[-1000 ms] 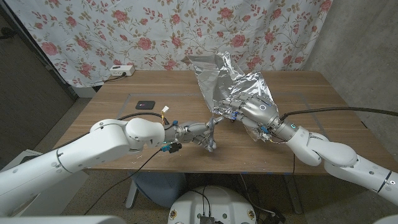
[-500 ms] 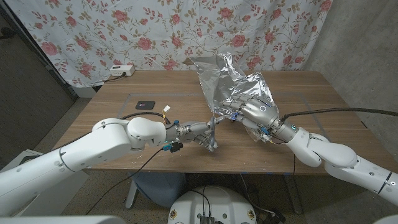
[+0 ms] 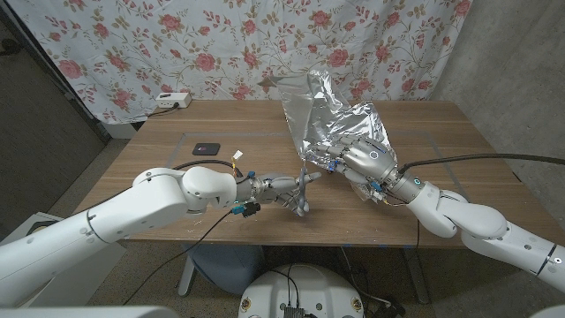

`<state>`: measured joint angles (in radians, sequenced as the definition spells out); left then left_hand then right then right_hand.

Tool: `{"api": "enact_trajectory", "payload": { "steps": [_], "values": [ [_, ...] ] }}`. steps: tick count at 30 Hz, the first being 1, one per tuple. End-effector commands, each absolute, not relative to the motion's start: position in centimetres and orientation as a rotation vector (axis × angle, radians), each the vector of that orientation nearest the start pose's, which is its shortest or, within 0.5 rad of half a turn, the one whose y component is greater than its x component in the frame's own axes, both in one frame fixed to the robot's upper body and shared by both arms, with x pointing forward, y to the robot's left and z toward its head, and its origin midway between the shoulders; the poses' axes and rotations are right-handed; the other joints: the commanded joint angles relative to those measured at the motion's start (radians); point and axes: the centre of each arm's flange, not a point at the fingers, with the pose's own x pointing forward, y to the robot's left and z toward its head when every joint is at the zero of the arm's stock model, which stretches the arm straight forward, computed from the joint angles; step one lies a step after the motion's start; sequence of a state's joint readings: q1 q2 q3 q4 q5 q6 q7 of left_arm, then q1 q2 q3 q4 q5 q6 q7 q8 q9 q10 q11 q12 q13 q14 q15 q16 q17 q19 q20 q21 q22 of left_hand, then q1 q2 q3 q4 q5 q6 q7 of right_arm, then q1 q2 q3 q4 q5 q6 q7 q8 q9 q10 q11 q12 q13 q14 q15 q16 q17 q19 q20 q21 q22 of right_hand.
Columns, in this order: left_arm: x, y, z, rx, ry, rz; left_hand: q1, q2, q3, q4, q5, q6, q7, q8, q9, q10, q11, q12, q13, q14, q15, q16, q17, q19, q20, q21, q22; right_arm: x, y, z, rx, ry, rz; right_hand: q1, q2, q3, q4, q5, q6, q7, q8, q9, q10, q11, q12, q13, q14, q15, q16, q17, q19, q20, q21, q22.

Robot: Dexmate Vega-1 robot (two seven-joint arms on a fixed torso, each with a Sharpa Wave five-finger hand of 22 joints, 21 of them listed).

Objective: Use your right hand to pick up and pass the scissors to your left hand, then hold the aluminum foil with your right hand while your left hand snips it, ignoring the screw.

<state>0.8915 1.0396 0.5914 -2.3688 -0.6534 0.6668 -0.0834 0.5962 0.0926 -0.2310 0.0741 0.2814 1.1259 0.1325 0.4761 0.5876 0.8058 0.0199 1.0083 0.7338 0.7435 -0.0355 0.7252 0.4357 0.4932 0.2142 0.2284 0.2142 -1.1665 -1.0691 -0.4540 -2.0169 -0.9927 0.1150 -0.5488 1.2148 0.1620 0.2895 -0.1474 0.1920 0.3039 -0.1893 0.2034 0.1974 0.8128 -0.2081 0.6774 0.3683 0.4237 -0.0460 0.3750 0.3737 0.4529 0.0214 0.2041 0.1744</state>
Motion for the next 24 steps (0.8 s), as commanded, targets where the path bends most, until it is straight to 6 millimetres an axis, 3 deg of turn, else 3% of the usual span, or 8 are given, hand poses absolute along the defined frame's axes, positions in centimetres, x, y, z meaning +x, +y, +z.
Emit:
{"api": "enact_trajectory", "payload": {
  "steps": [1,6,13,14,15,18,20,24],
  "values": [
    [46.42,13.11,-6.15,0.679,-0.084,-0.759,0.046,0.036,0.032,-0.013,-0.014,0.005,0.0,-0.002,0.007,0.03,-0.023,0.008,0.005,0.008,0.002,0.006,0.004,0.009,-0.002,0.004,0.003,46.35,-20.67,-5.22,-1.705,-1.333,-0.047,0.014,0.003,-0.003,-0.001,-0.002,0.008,-0.002,0.0,0.006,0.009,-0.002,0.005,0.003,0.009,-0.188,-0.004,0.003,0.003,-0.003,0.0,0.003],
    [46.48,13.08,-6.13,0.671,-0.08,-0.758,0.122,0.084,0.089,-0.048,-0.039,0.001,0.003,-0.006,0.013,0.024,-0.022,0.009,0.015,0.003,0.001,0.008,0.008,0.007,-0.002,0.005,0.004,46.33,-20.67,-5.21,-1.708,-1.331,-0.048,0.014,0.003,-0.003,0.0,-0.002,0.008,-0.002,0.0,0.006,0.01,-0.002,0.006,0.003,0.008,-0.188,-0.005,0.004,0.003,-0.004,0.0,0.003],
    [46.56,12.99,-6.18,0.672,-0.082,-0.756,0.255,0.115,0.235,-0.108,-0.047,0.008,-0.003,-0.012,0.019,0.03,-0.032,0.006,0.021,0.01,-0.012,0.0,0.004,0.009,-0.004,0.011,0.006,46.24,-20.68,-5.22,-1.714,-1.328,-0.051,0.016,0.004,-0.005,0.0,-0.002,0.008,-0.001,-0.001,0.006,0.011,-0.002,0.007,0.002,0.008,-0.189,-0.007,0.005,0.002,-0.005,0.0,0.003],
    [46.57,12.97,-6.21,0.673,-0.081,-0.756,0.293,0.122,0.289,-0.12,-0.041,0.004,-0.01,-0.016,0.018,0.03,-0.032,0.002,0.018,0.004,-0.014,-0.006,0.005,0.006,-0.009,0.012,0.008,46.23,-20.68,-5.22,-1.714,-1.327,-0.052,0.016,0.004,-0.005,0.0,-0.002,0.008,-0.002,-0.001,0.006,0.011,-0.002,0.007,0.002,0.008,-0.189,-0.007,0.005,0.002,-0.006,-0.001,0.003],
    [46.57,12.96,-6.24,0.673,-0.08,-0.754,0.299,0.12,0.301,-0.122,-0.04,0.006,-0.009,-0.016,0.018,0.029,-0.031,0.002,0.019,0.007,-0.013,-0.006,0.004,0.007,-0.007,0.012,0.008,46.24,-20.68,-5.22,-1.717,-1.325,-0.053,0.016,0.004,-0.005,0.0,-0.002,0.009,-0.001,-0.001,0.006,0.011,-0.002,0.007,0.002,0.008,-0.189,-0.007,0.005,0.002,-0.006,0.0,0.003],
    [46.56,12.95,-6.29,0.669,-0.1,-0.753,0.404,0.122,0.525,-0.137,-0.02,0.0,-0.023,-0.019,0.036,0.016,-0.05,-0.003,0.042,0.012,-0.031,-0.034,-0.003,-0.001,-0.009,0.021,0.014,46.24,-20.67,-5.24,-1.72,-1.322,-0.054,0.016,0.004,-0.006,0.0,-0.002,0.009,-0.001,-0.001,0.006,0.011,-0.002,0.008,0.002,0.008,-0.189,-0.008,0.006,0.003,-0.005,0.0,0.003],
    [46.54,13.04,-6.42,0.633,-0.125,-0.763,0.416,0.121,0.576,-0.133,-0.023,-0.017,-0.04,-0.018,0.052,0.005,-0.06,-0.003,0.056,0.004,-0.049,-0.049,-0.007,-0.005,-0.02,0.023,0.015,46.25,-20.65,-5.26,-1.721,-1.322,-0.055,0.016,0.004,-0.006,0.001,-0.003,0.009,-0.002,-0.001,0.006,0.011,-0.002,0.007,0.002,0.008,-0.188,-0.009,0.006,0.003,-0.005,0.0,0.003],
    [46.33,13.17,-6.44,0.638,-0.165,-0.756,0.421,0.122,0.609,-0.127,-0.03,-0.034,-0.05,-0.018,0.063,0.0,-0.072,-0.003,0.063,-0.001,-0.055,-0.06,-0.009,-0.007,-0.029,0.025,0.016,46.31,-20.51,-5.31,-1.73,-1.318,-0.056,0.017,0.004,-0.007,0.001,-0.003,0.009,-0.001,-0.001,0.006,0.011,-0.002,0.008,0.001,0.008,-0.188,-0.009,0.007,0.002,-0.007,-0.001,0.003]
  ]
}}
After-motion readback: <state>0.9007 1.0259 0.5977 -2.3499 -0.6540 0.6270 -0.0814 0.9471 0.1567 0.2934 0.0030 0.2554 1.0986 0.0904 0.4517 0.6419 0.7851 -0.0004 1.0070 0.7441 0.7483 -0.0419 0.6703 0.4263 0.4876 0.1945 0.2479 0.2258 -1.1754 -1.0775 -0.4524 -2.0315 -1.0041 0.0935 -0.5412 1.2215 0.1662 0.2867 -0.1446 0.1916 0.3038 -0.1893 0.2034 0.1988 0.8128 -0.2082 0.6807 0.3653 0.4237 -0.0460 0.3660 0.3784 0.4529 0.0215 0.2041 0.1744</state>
